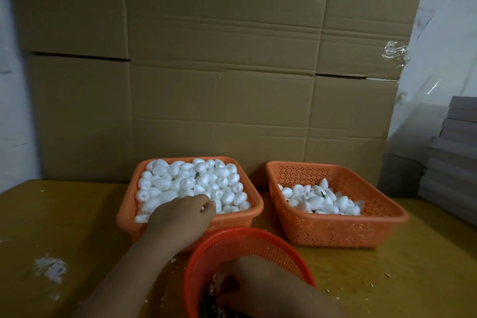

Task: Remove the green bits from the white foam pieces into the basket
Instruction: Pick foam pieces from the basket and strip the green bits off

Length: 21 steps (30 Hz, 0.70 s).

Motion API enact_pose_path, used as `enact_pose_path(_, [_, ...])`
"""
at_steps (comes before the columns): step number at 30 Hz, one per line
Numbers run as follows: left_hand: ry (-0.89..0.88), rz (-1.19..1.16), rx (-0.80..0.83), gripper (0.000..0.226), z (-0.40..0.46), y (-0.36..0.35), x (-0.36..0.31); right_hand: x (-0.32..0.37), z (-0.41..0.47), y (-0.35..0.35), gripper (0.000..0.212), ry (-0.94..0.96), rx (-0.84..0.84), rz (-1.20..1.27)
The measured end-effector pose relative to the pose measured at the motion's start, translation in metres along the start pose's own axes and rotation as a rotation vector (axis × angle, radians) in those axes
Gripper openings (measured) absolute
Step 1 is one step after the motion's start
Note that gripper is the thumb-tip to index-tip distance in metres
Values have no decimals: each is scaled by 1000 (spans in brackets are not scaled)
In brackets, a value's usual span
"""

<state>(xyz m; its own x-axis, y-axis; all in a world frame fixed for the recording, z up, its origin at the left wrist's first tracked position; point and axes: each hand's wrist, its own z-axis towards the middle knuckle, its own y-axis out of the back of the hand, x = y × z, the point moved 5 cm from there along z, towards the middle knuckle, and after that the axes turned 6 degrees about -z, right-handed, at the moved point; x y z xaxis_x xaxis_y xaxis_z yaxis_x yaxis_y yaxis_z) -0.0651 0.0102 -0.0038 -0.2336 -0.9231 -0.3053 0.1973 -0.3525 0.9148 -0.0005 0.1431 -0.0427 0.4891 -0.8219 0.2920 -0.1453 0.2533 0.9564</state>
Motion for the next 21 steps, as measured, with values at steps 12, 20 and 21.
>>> enact_pose_path(12, [75,-213,-77,27,-1,7,1,-1,-1,-1,19,0,-20,44])
enact_pose_path(20, [-83,-1015,-177,22,-6,23,-34,3,-1,5,17,20,-6,89])
enact_pose_path(21, [-125,-1096,-139,21,-9,21,-44,4,-2,7,20,30,-5,79])
